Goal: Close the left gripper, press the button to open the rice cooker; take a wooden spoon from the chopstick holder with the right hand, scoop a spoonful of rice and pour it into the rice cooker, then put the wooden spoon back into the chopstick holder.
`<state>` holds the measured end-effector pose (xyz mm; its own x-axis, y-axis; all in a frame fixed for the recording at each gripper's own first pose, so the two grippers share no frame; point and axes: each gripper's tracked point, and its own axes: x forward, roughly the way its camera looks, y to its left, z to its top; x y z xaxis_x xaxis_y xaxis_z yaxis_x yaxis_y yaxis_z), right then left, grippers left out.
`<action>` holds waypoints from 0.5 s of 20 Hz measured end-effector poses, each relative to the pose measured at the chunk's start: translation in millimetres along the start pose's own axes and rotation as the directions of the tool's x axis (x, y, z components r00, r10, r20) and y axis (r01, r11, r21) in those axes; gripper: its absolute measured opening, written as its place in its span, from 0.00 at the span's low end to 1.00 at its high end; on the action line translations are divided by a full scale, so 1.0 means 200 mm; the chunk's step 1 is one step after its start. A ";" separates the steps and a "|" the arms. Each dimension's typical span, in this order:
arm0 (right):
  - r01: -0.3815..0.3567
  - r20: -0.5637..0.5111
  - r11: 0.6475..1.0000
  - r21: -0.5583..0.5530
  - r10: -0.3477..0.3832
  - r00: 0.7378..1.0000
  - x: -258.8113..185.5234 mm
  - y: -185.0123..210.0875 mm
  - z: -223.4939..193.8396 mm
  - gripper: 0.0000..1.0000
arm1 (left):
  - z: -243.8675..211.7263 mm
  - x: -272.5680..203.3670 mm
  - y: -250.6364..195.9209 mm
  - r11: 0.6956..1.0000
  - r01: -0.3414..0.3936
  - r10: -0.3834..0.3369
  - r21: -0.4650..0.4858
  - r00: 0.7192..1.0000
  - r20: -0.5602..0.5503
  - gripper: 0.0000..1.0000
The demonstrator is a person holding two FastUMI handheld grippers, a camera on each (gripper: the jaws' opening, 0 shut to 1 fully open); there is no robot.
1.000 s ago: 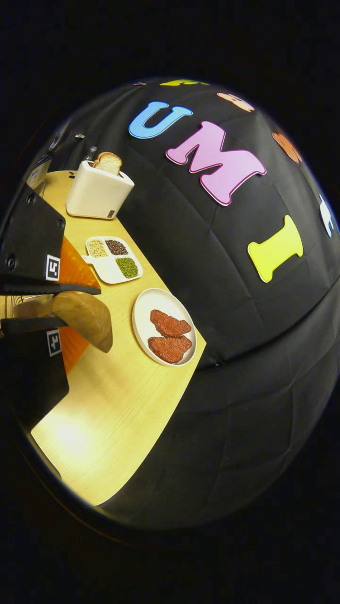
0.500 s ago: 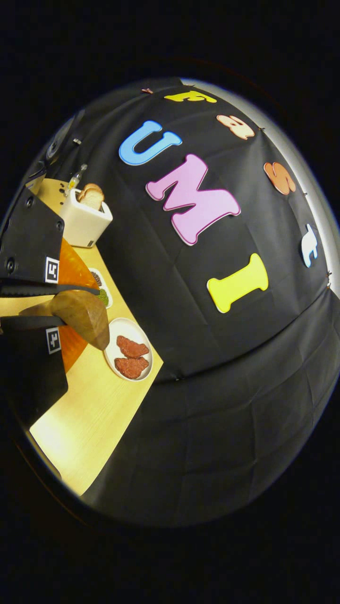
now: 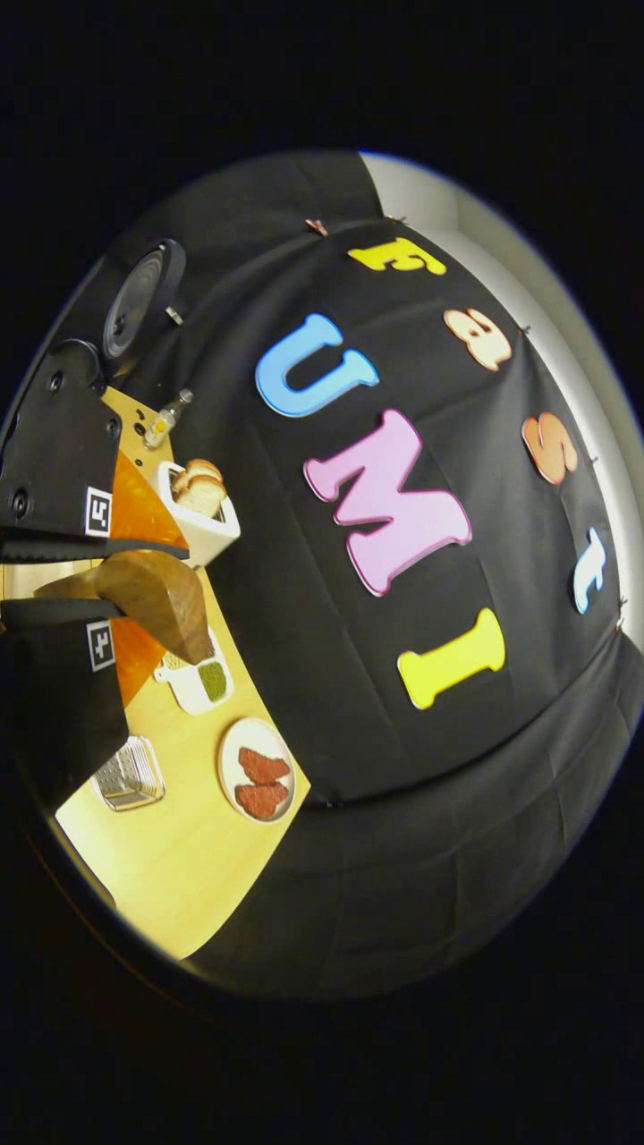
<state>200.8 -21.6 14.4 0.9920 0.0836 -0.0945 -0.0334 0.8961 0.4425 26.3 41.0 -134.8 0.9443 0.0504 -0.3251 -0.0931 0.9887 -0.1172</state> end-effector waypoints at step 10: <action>-0.063 -0.152 0.941 -0.333 0.012 0.988 0.19 0.14 -0.58 0.19 | -0.09 -0.03 0.22 0.996 -0.057 0.054 -0.068 0.998 -0.041 0.95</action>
<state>222.6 57.7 -80.1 0.9615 0.1600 -0.2234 -0.1344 0.9830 0.1253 11.4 81.5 -154.1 0.9243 0.0981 -0.3688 -0.1678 0.9724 -0.1620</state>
